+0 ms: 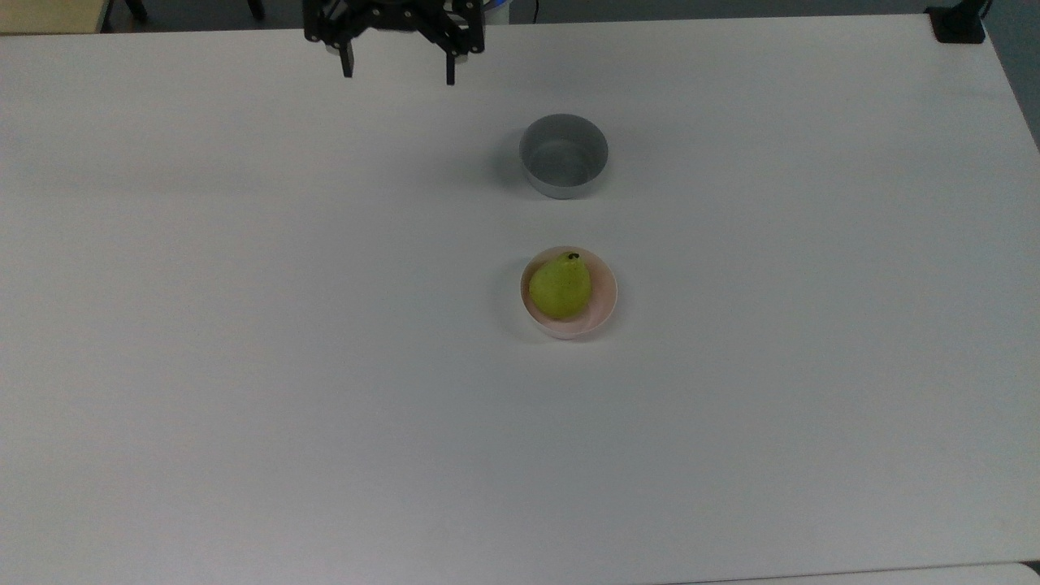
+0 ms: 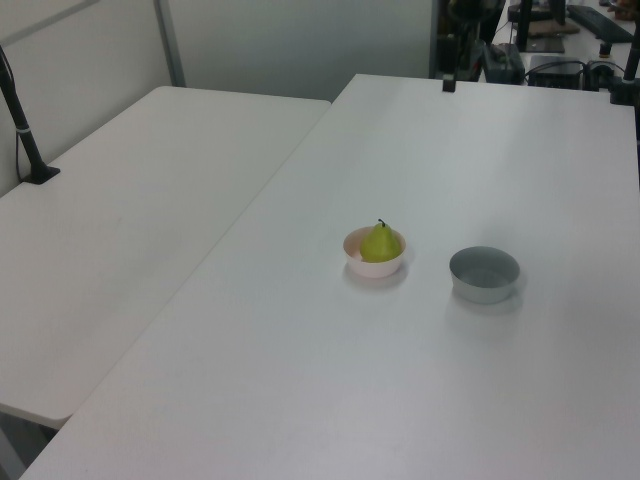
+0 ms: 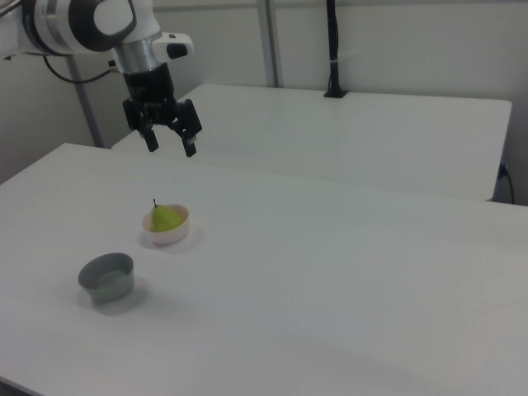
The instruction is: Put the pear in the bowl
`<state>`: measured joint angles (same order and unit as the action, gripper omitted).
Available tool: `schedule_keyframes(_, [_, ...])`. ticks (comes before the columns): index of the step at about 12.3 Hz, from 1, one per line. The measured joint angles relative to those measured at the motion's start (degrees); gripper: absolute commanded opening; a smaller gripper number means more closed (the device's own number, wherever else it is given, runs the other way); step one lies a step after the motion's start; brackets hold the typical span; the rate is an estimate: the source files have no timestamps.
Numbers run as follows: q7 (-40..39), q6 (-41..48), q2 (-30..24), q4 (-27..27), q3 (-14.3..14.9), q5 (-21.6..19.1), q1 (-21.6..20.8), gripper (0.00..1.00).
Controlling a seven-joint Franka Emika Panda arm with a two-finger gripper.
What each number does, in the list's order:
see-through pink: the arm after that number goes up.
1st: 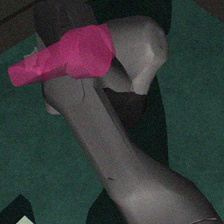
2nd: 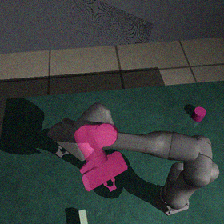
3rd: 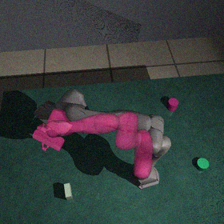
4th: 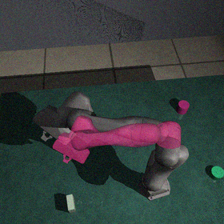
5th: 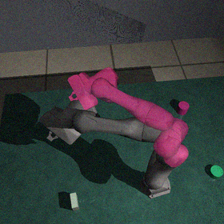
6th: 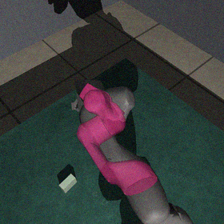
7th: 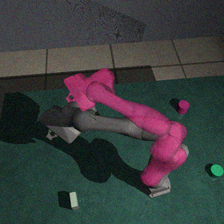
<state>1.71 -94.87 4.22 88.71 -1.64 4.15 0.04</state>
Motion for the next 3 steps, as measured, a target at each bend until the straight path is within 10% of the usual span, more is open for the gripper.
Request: schedule_keyframes(3, [-1.11, 2.79, -2.12, 0.24, 1.34, -0.76, 0.44, 1.00])
